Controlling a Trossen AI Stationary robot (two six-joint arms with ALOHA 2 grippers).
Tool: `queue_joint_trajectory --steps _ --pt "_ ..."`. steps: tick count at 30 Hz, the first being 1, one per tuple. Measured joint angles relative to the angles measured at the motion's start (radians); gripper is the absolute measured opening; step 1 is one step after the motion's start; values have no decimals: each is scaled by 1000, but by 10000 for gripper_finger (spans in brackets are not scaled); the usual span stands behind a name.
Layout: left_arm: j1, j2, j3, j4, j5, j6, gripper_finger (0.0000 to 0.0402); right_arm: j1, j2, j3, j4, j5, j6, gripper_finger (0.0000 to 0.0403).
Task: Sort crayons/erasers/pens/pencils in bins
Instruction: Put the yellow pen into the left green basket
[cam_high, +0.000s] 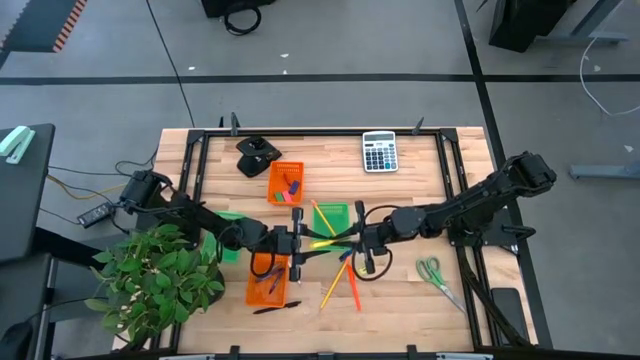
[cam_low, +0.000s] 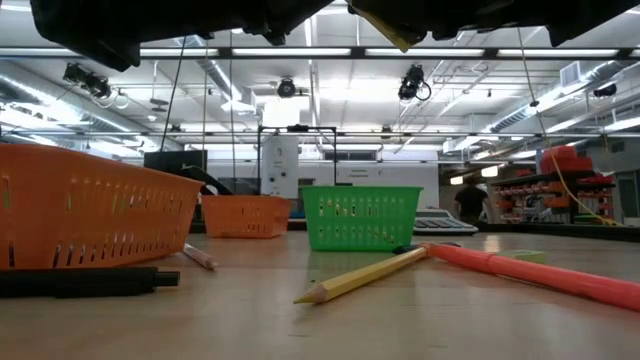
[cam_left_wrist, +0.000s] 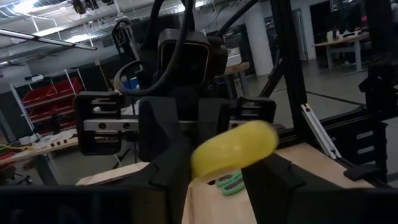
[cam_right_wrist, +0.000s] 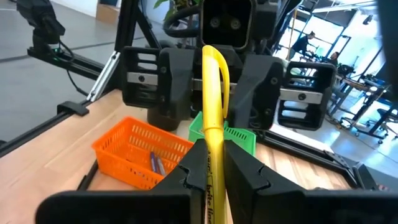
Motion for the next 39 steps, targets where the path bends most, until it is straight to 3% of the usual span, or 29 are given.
queue_joint_trajectory --steps 21,29,39 --pt "0 0 1 -62 -23 29 54 0 0 0 -36 0 43 61" --pt "-3 0 1 -86 -71 30 58 -1 0 0 -67 7 76 60" --pt "-15 -3 0 -144 -193 23 57 1 -2 1 -176 123 147 70"
